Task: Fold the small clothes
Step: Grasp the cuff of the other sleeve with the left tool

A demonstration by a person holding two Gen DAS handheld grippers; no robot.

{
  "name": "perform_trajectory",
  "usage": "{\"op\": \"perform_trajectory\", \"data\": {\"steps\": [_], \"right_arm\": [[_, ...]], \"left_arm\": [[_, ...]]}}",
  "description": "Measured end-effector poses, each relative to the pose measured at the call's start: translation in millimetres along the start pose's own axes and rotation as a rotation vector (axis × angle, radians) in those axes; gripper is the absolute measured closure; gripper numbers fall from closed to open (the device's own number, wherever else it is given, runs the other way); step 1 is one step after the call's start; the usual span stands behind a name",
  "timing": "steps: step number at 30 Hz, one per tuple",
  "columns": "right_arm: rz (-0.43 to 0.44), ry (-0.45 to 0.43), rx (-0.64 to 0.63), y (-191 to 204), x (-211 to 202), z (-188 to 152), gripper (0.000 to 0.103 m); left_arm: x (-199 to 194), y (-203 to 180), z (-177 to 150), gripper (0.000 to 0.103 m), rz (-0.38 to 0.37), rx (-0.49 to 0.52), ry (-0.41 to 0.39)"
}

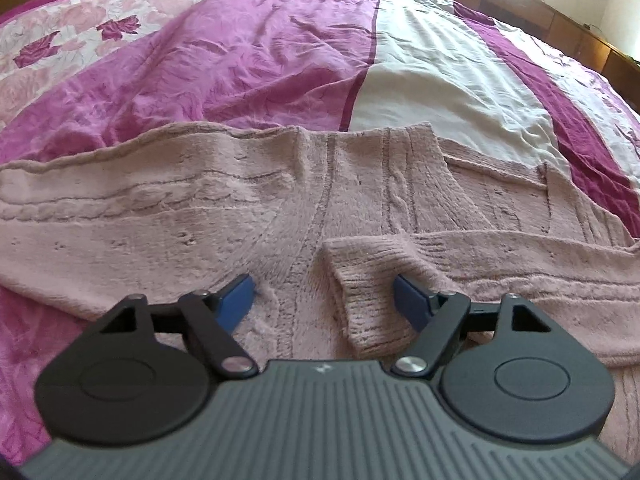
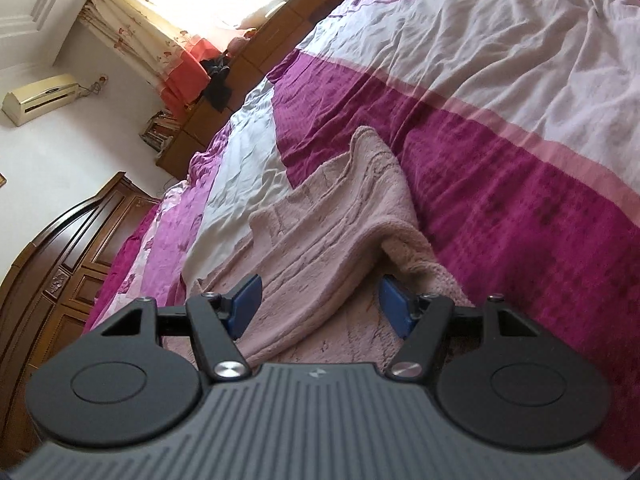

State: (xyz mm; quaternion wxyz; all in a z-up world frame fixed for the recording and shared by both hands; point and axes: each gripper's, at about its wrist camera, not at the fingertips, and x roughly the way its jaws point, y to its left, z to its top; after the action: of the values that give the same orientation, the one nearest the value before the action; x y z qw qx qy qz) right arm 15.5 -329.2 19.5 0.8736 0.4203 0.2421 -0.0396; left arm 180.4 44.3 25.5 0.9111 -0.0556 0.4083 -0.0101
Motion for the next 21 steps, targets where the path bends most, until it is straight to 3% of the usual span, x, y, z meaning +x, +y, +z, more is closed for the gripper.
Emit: {"op": "perform_trajectory", "data": {"steps": [9, 13, 14, 16, 17, 21], "right_arm": [[-0.003, -0.023, -0.036, -2.6, 0.6, -8.4, 0.031], [0.008, -0.037, -0.026, -3.7, -0.8, -9.8, 0.031], [0.012, -0.040, -0.022, -3.9, -0.8, -9.8, 0.031], [0.018, -0.044, -0.017, -4.0, -0.4, -8.4, 0.031], [0.017, -0.045, -0.016, -4.1, 0.0, -8.3, 0.031], [0.012, -0.052, -0.020, -2.4, 1.7, -7.0, 0.031]], "left_arm": [[9.8, -11.0, -3.4, 0.025, 0.024, 0.019, -0.023], [9.3, -10.4, -5.3, 0.045, -0.027, 0.018, -0.040], [8.6, -10.0, -5.5, 0.059, -0.045, 0.017, -0.044], [7.1, -10.1, -5.7, 0.076, -0.084, 0.014, -0.048], [5.9, -11.0, -5.7, 0.091, -0.084, 0.016, -0.054], [-4.0, -11.9, 2.1, 0.094, -0.066, 0.052, -0.094]]}}
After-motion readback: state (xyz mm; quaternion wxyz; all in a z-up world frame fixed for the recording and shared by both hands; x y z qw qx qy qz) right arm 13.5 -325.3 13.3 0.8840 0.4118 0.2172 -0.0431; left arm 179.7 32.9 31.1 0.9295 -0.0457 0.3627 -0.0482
